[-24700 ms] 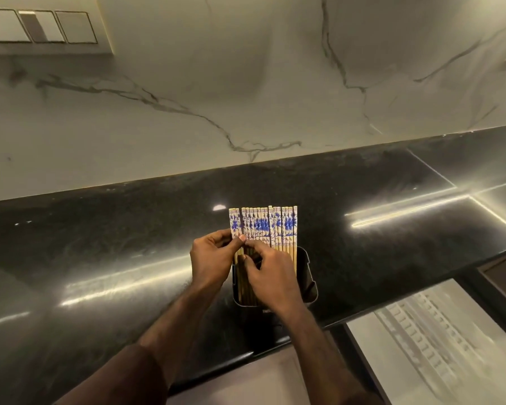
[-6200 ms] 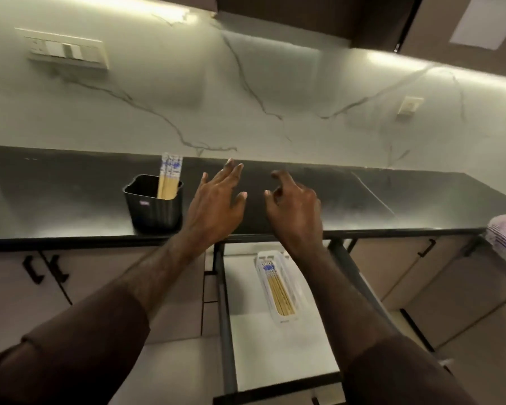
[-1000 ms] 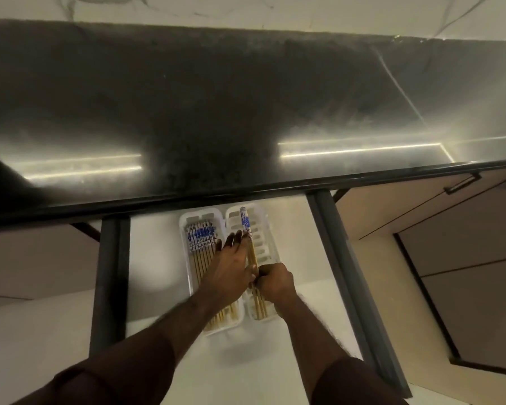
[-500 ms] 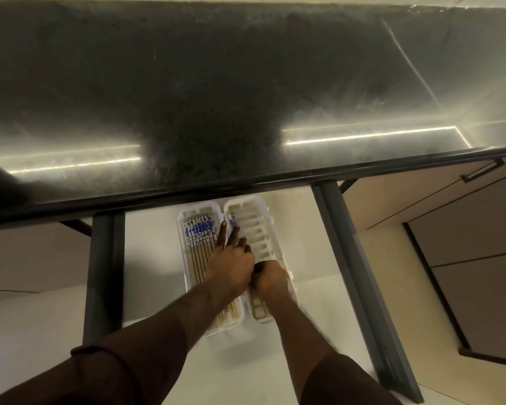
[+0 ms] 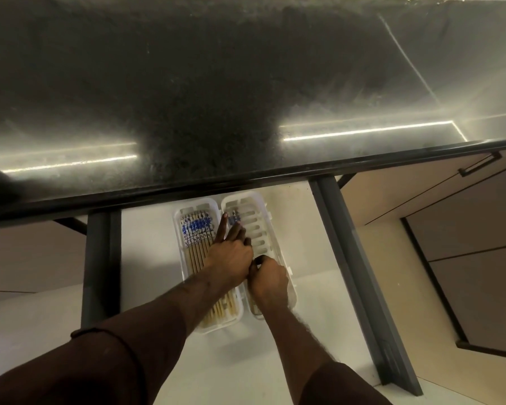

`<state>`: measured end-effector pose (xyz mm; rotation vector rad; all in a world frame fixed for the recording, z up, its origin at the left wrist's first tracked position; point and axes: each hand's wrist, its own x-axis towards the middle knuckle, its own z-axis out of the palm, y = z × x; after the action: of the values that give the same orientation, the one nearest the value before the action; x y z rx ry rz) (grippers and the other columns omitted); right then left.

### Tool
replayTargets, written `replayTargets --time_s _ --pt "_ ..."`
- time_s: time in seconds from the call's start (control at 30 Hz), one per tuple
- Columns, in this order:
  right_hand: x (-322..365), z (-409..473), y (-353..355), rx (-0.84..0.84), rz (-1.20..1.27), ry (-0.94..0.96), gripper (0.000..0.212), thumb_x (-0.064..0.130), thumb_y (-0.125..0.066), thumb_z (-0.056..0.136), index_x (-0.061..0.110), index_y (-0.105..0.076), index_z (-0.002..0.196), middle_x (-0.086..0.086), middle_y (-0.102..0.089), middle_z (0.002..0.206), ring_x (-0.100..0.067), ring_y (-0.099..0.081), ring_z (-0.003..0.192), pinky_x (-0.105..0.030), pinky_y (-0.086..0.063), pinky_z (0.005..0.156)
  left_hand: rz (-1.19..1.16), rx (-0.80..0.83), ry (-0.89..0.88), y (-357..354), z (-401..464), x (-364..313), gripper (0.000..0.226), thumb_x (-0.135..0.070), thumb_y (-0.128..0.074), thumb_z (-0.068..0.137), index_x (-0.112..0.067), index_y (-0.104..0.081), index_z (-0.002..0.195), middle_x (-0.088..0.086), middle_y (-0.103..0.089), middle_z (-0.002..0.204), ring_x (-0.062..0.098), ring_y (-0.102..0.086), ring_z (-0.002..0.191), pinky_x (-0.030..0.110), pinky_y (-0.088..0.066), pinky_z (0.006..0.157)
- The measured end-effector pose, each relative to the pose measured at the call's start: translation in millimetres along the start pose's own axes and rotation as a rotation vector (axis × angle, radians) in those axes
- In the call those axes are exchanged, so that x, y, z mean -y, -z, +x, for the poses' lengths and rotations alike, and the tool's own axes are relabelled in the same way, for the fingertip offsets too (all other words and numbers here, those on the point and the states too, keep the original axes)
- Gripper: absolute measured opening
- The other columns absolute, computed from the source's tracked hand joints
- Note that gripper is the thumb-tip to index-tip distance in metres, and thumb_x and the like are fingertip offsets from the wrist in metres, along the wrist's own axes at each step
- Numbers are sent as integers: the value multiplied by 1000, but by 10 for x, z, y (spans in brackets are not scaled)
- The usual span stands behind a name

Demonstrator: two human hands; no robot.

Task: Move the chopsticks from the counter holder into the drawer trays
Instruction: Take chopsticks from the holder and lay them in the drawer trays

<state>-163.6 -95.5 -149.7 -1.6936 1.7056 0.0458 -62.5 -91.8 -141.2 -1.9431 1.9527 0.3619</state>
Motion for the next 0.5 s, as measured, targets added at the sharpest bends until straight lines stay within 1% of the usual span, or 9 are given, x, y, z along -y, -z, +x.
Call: replayTargets --time_s 0.1,0.2,0.3,0.4,0.5 --pt "9 -12 -9 -10 -70 58 20 19 -55 96 15 -66 112 -6 -71 109 -23 -68 97 -30 -51 82 38 19 -15 12 21 -1 57 -49 -38 96 -14 -45 140 10 -35 154 32 -4 149 55 28 107" --pt "26 -33 -36 -13 -89 74 21 20 -55 96 17 -65 114 -4 -70 110 -23 -68 96 -31 -52 82 58 39 -24 3 43 -16 53 -46 -41 96 -14 -48 138 11 -37 153 34 -4 149 56 27 107" --pt "35 -53 -40 -5 -101 100 22 19 -55 95 18 -65 114 -5 -70 110 -23 -67 96 -32 -52 82 80 44 -19 -22 56 -26 48 -42 -40 96 -14 -51 134 13 -37 153 34 -5 149 57 24 110" --pt "34 -59 -29 6 -121 122 25 18 -55 95 17 -64 118 -6 -69 113 -24 -67 98 -34 -52 85 111 71 -20 -38 67 -38 44 -42 -42 96 -18 -56 130 11 -41 150 35 -5 149 57 29 106" --pt "38 -63 -5 9 -166 146 27 18 -53 96 17 -63 121 -7 -67 117 -24 -66 101 -34 -51 88 134 92 -17 -56 79 -54 41 -39 -44 95 -18 -57 127 11 -43 149 36 -4 149 58 29 105"
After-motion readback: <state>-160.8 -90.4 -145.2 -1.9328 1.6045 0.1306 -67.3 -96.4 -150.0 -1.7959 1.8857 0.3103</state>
